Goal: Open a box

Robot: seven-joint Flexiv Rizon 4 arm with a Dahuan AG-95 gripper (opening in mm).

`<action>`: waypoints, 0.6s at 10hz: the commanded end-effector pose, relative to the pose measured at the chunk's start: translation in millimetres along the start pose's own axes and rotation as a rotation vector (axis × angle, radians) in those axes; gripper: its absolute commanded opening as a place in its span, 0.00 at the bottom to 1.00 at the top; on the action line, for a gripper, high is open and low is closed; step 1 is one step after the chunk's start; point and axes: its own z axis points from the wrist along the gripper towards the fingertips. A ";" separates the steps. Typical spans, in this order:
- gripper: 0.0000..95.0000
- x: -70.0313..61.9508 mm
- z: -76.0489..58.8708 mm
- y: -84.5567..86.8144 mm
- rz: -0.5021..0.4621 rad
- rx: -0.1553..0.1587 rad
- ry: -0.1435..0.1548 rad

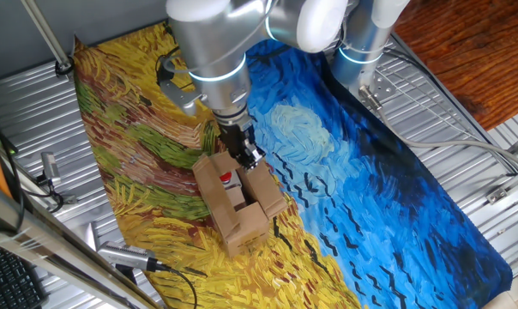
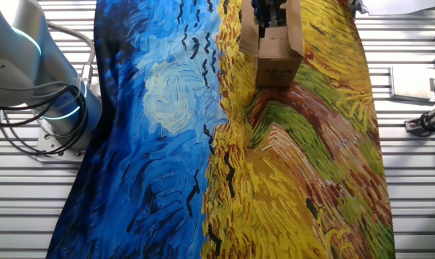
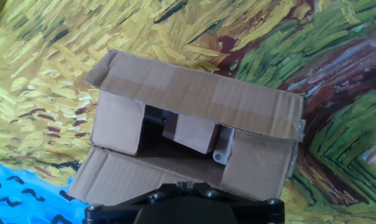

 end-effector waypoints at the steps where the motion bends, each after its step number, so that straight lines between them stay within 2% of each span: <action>1: 0.00 0.8 -0.4 0.1 0.023 -0.005 -0.003; 3: 0.00 -0.7 -0.4 -0.4 0.020 -0.003 -0.001; 6: 0.00 -13.4 2.9 -5.5 0.012 -0.002 0.000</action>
